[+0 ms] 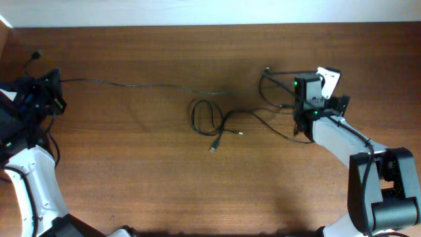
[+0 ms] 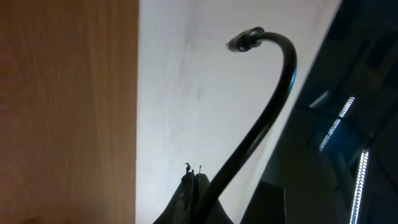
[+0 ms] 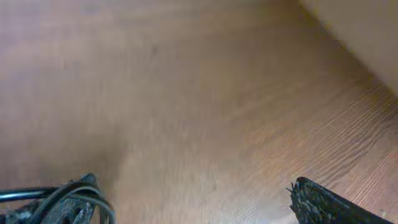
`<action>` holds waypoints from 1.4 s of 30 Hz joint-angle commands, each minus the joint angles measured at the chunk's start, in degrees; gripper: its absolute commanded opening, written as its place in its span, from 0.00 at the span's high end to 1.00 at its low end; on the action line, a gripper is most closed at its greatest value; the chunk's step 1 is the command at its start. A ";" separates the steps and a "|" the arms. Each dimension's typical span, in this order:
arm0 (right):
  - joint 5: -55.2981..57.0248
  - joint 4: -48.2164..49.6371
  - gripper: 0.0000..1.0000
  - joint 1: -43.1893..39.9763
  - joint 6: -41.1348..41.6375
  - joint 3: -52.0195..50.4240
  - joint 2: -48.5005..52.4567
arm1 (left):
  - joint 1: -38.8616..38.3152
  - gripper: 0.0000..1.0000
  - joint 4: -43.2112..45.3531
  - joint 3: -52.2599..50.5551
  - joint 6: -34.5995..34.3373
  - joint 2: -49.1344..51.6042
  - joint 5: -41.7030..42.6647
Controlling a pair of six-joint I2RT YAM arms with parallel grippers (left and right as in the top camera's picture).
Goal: Untangle cables
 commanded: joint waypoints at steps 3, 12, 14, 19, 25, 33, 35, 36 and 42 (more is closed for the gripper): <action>5.99 -0.26 0.00 -0.52 0.33 7.58 -4.46 | 0.00 1.00 -2.12 0.24 5.09 0.07 0.00; 6.03 -0.20 0.01 -0.52 0.52 10.01 -13.40 | 0.00 1.00 -14.14 0.24 13.64 0.07 -11.41; 7.02 -0.31 0.01 -0.59 0.52 10.01 -13.42 | 0.00 1.00 -14.51 0.24 13.64 0.07 -12.33; 8.74 -0.90 0.01 -4.22 0.50 10.01 -13.44 | 0.00 1.00 -14.49 0.24 13.60 0.07 -17.40; 3.28 -2.64 0.01 -12.31 0.55 10.01 -13.20 | -0.72 1.00 -13.77 0.24 12.00 0.09 -17.59; -8.44 -5.53 0.01 -19.30 0.17 10.01 -12.33 | -11.69 1.00 -4.31 0.24 10.95 0.09 -27.41; -19.32 -8.28 0.01 -19.26 -2.86 10.01 -12.33 | -13.09 1.00 -4.33 0.24 10.95 0.09 -28.13; -25.70 -9.35 0.01 -19.28 -4.28 10.01 -12.33 | -13.38 1.00 -4.35 0.24 10.95 0.09 -28.11; -64.00 -17.35 0.01 -19.15 -4.04 9.94 -10.12 | -13.51 1.00 -10.23 0.24 11.02 0.09 -28.17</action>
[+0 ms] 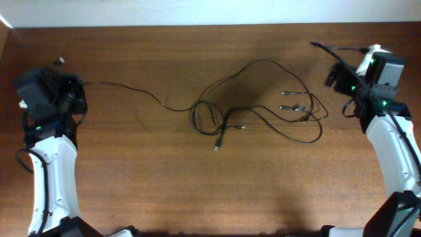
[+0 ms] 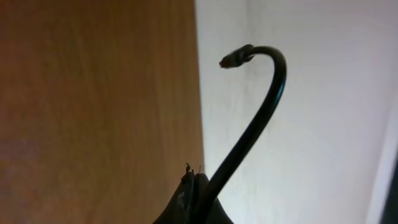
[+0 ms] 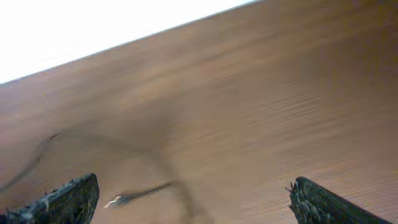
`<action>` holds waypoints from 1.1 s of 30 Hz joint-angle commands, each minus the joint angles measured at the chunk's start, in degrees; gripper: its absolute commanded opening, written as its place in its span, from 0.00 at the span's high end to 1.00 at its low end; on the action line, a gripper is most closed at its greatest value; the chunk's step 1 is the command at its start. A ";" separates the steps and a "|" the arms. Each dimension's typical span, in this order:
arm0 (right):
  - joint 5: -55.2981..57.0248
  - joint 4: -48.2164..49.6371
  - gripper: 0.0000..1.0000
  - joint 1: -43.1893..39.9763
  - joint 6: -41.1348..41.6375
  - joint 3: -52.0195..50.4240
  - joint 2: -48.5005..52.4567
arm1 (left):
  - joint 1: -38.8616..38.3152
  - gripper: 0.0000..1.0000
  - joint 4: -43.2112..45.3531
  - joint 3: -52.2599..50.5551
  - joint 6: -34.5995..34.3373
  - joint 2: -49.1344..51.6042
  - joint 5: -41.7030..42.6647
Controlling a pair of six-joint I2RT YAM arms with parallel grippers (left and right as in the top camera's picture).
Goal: Untangle cables
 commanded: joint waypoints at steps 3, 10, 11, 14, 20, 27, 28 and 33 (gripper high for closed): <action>-16.59 -1.57 0.04 0.70 -5.75 0.66 6.60 | -0.07 1.00 -2.21 0.22 -0.31 0.09 -1.31; -8.31 13.25 0.05 4.72 -20.46 0.63 18.36 | -0.07 1.00 -2.56 0.22 0.15 0.31 -3.23; -7.43 16.59 0.06 5.51 -24.79 0.63 20.52 | -0.07 1.00 -2.75 0.22 0.13 0.31 -3.21; -6.08 21.88 0.09 6.60 -30.18 0.63 24.87 | -0.07 1.00 -3.23 0.22 0.15 0.31 -3.19; -6.05 26.88 0.13 6.75 -31.50 0.63 31.19 | -0.07 1.00 -4.74 0.22 0.11 0.31 -3.17; -3.91 30.77 0.35 6.75 -31.43 0.66 32.26 | -0.07 1.00 -4.76 0.22 0.11 0.31 -2.75; -3.69 30.91 0.34 6.75 -31.45 0.66 32.65 | -0.07 1.00 -4.76 0.22 0.11 0.31 -2.75; -3.58 31.91 0.39 6.75 -31.41 0.66 36.22 | -0.07 1.00 -5.62 0.22 0.11 0.31 -2.75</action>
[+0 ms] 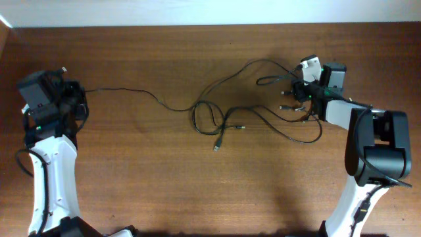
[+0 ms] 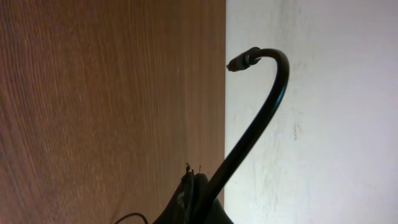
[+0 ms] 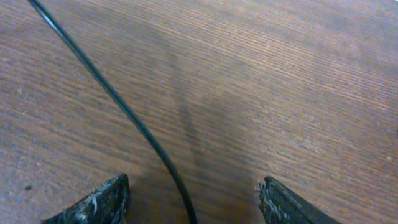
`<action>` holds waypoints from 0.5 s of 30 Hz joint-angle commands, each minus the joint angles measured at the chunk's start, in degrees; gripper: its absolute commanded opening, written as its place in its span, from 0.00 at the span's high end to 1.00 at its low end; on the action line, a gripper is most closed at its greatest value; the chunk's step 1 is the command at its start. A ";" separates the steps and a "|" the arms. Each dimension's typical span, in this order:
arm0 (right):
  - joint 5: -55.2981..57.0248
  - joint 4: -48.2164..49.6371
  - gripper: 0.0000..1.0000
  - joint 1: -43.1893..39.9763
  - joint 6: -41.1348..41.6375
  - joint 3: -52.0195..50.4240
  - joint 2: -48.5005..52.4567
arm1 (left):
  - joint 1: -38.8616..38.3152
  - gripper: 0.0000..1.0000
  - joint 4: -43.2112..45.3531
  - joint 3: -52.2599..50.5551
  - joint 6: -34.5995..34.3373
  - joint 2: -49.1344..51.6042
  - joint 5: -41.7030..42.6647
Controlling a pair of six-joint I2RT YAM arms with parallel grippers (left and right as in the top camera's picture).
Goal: Untangle cables
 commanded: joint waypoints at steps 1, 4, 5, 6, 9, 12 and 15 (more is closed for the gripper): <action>0.96 -0.15 0.48 0.20 -0.11 0.13 3.23 | -0.07 1.00 -0.50 0.22 0.09 0.31 -0.39; 1.03 -0.68 0.93 0.15 -0.11 0.13 3.48 | -0.07 1.00 -0.76 0.22 0.09 0.31 -0.39; 1.31 -0.70 0.96 0.13 -0.07 0.13 3.50 | -0.07 1.00 -0.87 0.22 0.09 0.31 -0.42; 2.84 -0.50 0.96 0.15 0.55 0.13 3.50 | -0.07 1.00 -0.90 0.22 0.09 0.31 -0.44; 9.03 -0.57 0.96 -0.02 4.15 1.51 3.43 | -0.07 1.00 -1.73 0.22 0.09 0.31 -0.42; 10.45 -3.93 0.96 -1.64 8.55 5.44 2.43 | -0.07 1.00 -3.23 0.22 0.07 0.31 -0.63; 10.49 -11.13 0.96 -3.65 9.38 11.19 0.57 | -0.09 1.00 -1.68 0.22 0.02 0.31 -0.66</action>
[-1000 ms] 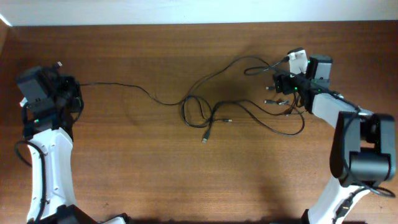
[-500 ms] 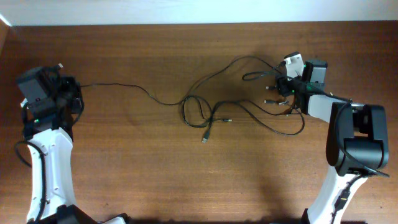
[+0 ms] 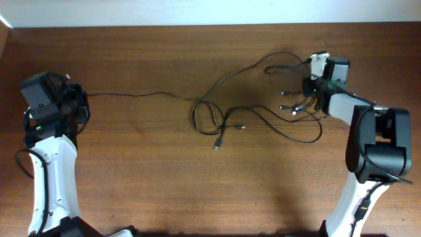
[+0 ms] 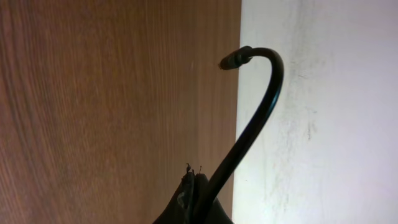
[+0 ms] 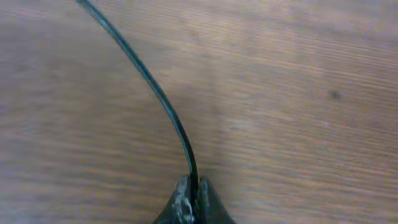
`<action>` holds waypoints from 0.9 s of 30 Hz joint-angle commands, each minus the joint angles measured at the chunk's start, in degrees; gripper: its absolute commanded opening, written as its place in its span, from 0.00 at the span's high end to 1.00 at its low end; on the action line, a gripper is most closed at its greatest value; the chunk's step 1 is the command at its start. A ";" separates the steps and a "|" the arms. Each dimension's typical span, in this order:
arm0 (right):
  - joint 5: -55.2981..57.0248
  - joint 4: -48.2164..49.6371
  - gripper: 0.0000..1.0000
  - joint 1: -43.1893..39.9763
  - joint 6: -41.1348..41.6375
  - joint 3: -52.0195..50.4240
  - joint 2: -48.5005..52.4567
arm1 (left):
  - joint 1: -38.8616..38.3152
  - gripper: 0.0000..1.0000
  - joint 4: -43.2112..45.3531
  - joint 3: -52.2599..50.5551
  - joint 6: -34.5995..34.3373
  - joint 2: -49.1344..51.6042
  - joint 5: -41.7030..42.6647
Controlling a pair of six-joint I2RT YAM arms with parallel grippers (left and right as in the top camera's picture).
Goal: Untangle cables
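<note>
Thin black cables lie looped and crossed on the brown table, knotted round the middle [image 3: 214, 118], with small plugs [image 3: 289, 108] at the right and one plug end [image 3: 214, 147] nearer the front. At the far left, my left gripper [image 3: 64, 99] [image 4: 194, 177] is shut on a black cable whose plug end [image 4: 233, 60] curls up past the fingers. From there the cable [image 3: 131, 94] runs right into the knot. Back right, my right gripper [image 3: 314, 79] [image 5: 193, 186] is shut on a thin black cable [image 5: 152, 90] just above the wood.
The table's back edge [image 3: 197, 26] meets a white wall. Its left edge lies close beside my left gripper, with a white surface [image 4: 323, 112] beyond it. Slack cable loops [image 3: 309, 135] lie in front of my right gripper.
My right gripper stood open astride the thin cable and is now shut on it, a little farther right. The cable from my left gripper lies straighter. The left gripper still holds its cable.
My left gripper has held its cable end at the far left throughout. The right gripper stood open by a bunch of cable at mid-right. Then it was open at the back right corner with the cables spread wider. Then it straddled one cable, which it now grips.
</note>
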 commanded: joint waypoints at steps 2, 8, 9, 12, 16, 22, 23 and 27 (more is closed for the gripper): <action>1.99 -8.24 0.96 -3.08 2.49 9.14 -1.51 | -0.13 1.00 2.60 0.22 0.02 0.63 -0.61; 4.90 -18.56 0.96 -5.81 2.51 20.87 -1.60 | -5.07 1.00 17.16 0.22 0.07 8.13 -0.61; 6.19 -18.60 0.96 -6.14 2.47 21.94 -1.60 | -6.14 1.00 19.67 0.22 0.04 9.97 -0.61; 7.34 -18.58 0.96 -7.41 2.51 24.33 -1.60 | -9.46 1.00 26.27 0.66 0.04 16.00 -0.63; 11.85 -17.09 0.96 -9.31 2.51 25.31 -1.60 | -13.18 1.00 31.52 5.57 -0.22 24.87 -5.03; 13.31 -13.99 0.96 -12.90 5.25 25.31 -1.60 | -18.99 1.00 57.83 8.72 -0.13 38.58 -13.86; 13.29 -13.49 0.96 -13.49 6.71 25.31 -1.60 | -19.85 1.00 60.15 9.16 -0.15 40.48 -15.52; 13.11 -12.26 0.96 -15.39 8.70 25.29 -1.40 | -22.51 1.00 61.35 12.83 -0.13 46.86 -18.64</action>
